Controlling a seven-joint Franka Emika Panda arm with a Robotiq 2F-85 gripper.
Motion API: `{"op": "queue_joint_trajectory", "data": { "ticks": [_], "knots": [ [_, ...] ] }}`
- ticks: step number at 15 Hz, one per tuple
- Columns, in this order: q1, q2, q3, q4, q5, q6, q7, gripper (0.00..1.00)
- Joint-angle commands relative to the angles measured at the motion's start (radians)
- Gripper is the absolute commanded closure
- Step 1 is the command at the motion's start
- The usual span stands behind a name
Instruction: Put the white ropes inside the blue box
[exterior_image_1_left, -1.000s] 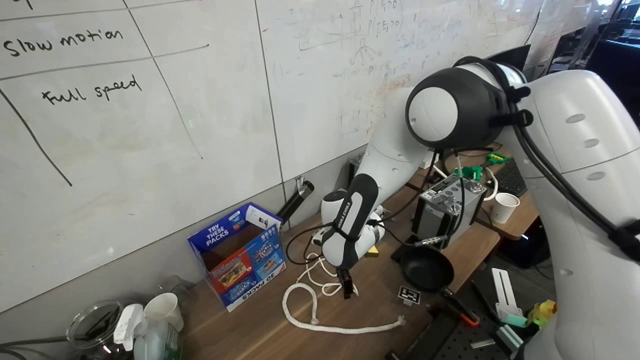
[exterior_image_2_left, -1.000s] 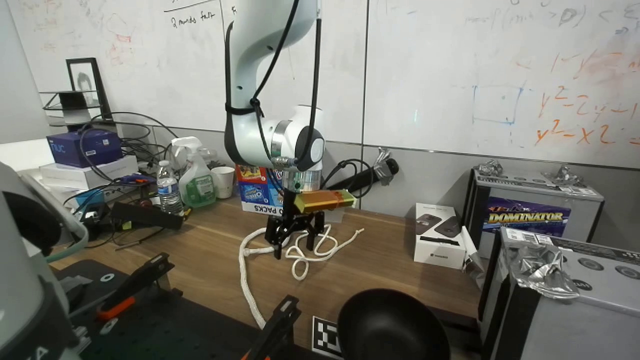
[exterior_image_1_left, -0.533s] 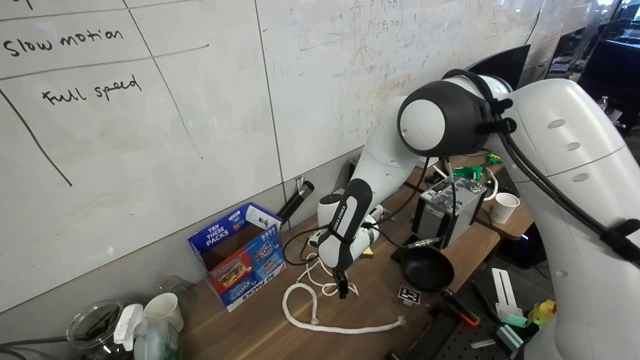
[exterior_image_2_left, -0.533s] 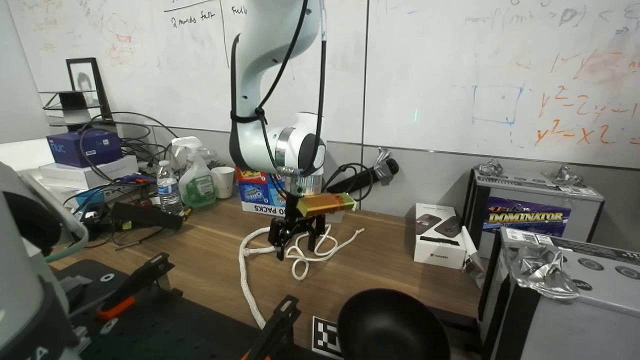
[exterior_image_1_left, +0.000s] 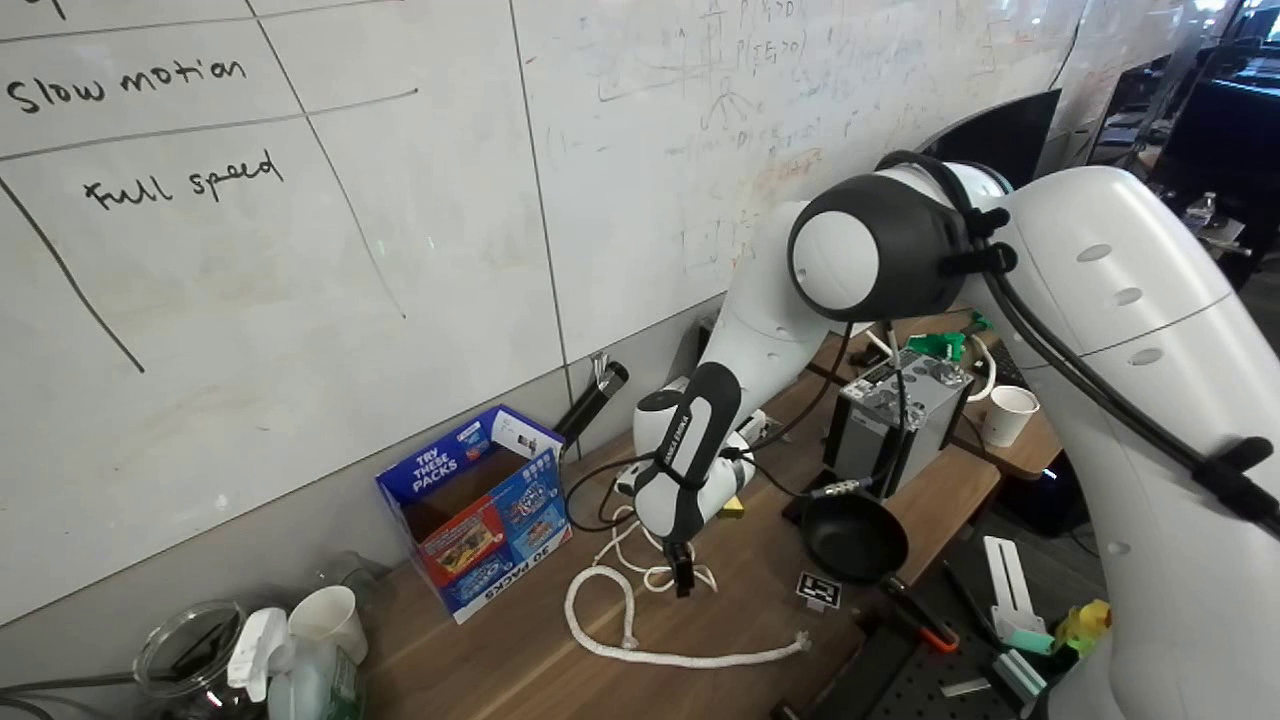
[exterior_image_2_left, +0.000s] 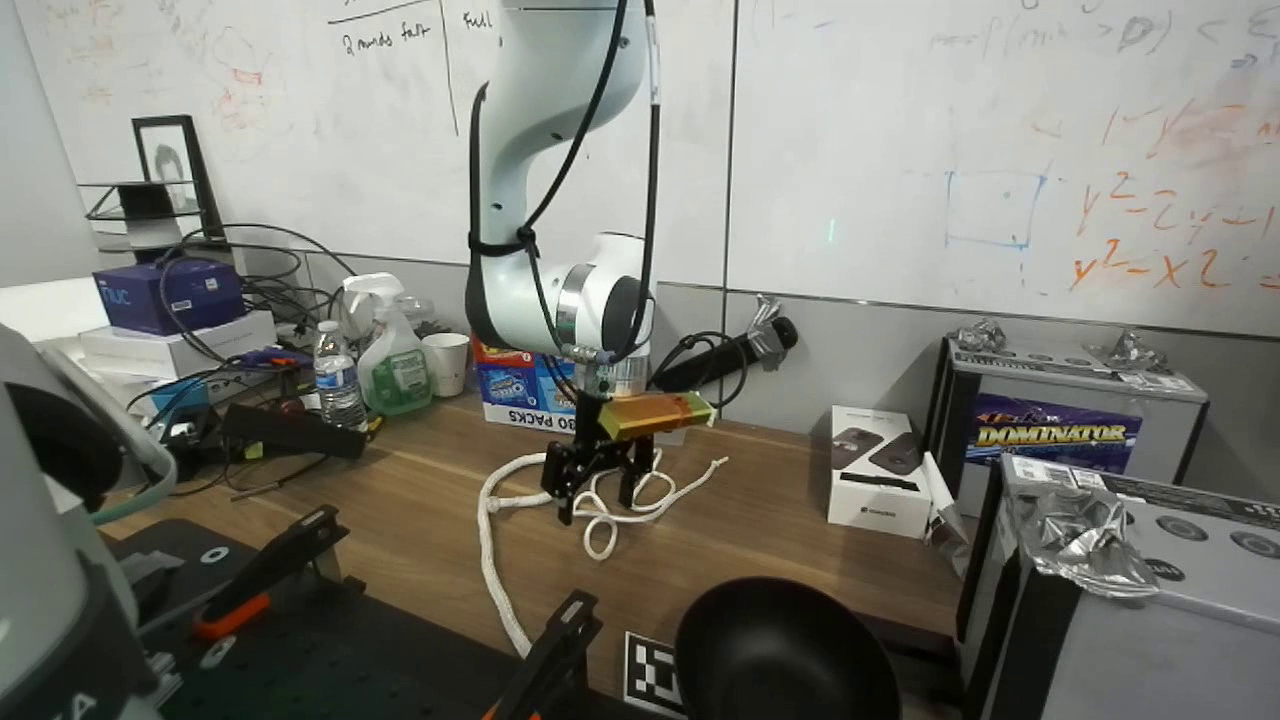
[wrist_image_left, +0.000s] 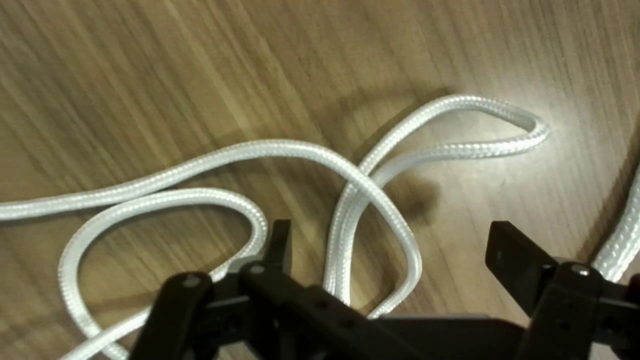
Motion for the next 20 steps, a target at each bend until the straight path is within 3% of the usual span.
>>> {"op": "queue_joint_trajectory", "data": {
  "ticks": [1,20],
  "knots": [
    [-0.011,0.011,0.0,0.015,-0.024,0.016,0.01,0.0],
    [-0.026,0.031,-0.004,0.016,-0.023,0.011,0.008,0.0]
  ]
}}
